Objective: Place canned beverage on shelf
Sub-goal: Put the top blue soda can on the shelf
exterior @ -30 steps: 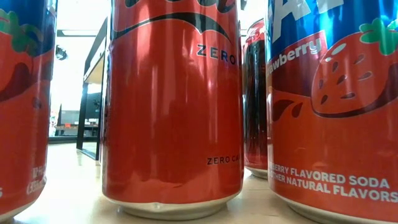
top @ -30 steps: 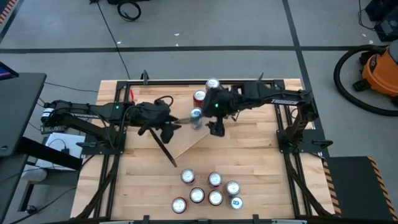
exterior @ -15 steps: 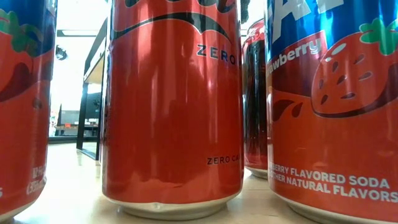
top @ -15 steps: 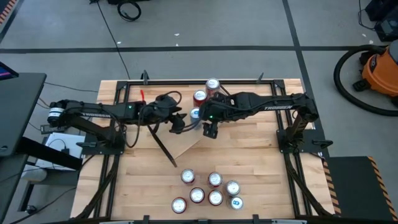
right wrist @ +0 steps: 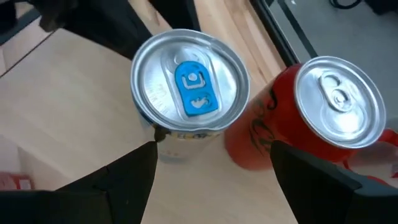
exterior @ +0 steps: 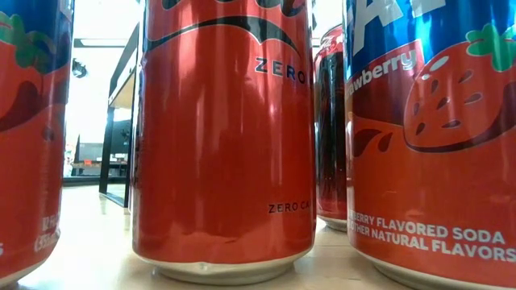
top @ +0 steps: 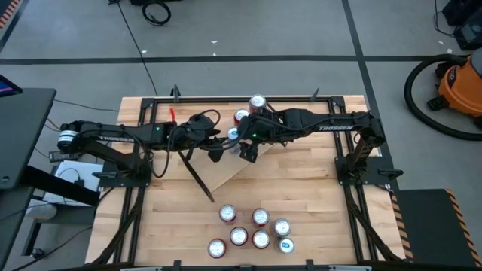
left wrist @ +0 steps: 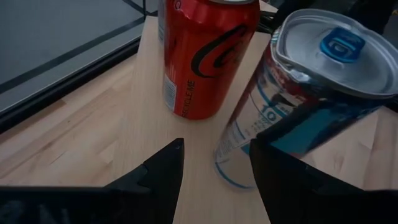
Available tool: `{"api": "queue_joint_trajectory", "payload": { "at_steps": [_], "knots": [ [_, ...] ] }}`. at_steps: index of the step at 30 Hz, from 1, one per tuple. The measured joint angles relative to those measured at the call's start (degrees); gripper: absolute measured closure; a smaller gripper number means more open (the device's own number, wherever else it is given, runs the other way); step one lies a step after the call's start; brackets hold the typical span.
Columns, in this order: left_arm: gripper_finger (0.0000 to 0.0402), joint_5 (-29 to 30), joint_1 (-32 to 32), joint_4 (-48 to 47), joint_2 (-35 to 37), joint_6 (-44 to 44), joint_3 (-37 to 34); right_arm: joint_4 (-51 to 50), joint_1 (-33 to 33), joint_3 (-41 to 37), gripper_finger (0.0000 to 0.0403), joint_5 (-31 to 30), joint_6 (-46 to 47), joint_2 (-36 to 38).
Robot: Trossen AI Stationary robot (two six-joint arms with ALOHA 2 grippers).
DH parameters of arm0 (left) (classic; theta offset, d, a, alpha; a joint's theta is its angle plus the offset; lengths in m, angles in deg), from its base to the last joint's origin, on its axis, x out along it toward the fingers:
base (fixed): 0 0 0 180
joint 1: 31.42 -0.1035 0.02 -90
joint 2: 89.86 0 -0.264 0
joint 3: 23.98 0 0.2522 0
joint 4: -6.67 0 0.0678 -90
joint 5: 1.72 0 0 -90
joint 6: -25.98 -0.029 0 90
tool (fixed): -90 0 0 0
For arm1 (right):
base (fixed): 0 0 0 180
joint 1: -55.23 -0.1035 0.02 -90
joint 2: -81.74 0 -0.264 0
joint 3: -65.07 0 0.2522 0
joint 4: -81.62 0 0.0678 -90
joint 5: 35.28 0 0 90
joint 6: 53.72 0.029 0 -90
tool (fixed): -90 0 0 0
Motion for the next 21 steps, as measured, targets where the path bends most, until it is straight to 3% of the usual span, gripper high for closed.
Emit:
{"api": "queue_joint_trajectory", "payload": {
  "at_steps": [12, 21],
  "knots": [
    [0.0208, -0.2, 0.0, -2.6, 1.8, -0.1, 0.0, -4.9, -1.5, 0.0, 0.0080, -2.1, 4.5, 0.0],
    [0.0208, -0.1, -2.9, -1.6, 1.8, -0.1, 0.0, 2.4, -3.9, -1.4, 0.0080, 8.5, 1.5, 0.0]
  ]
}}
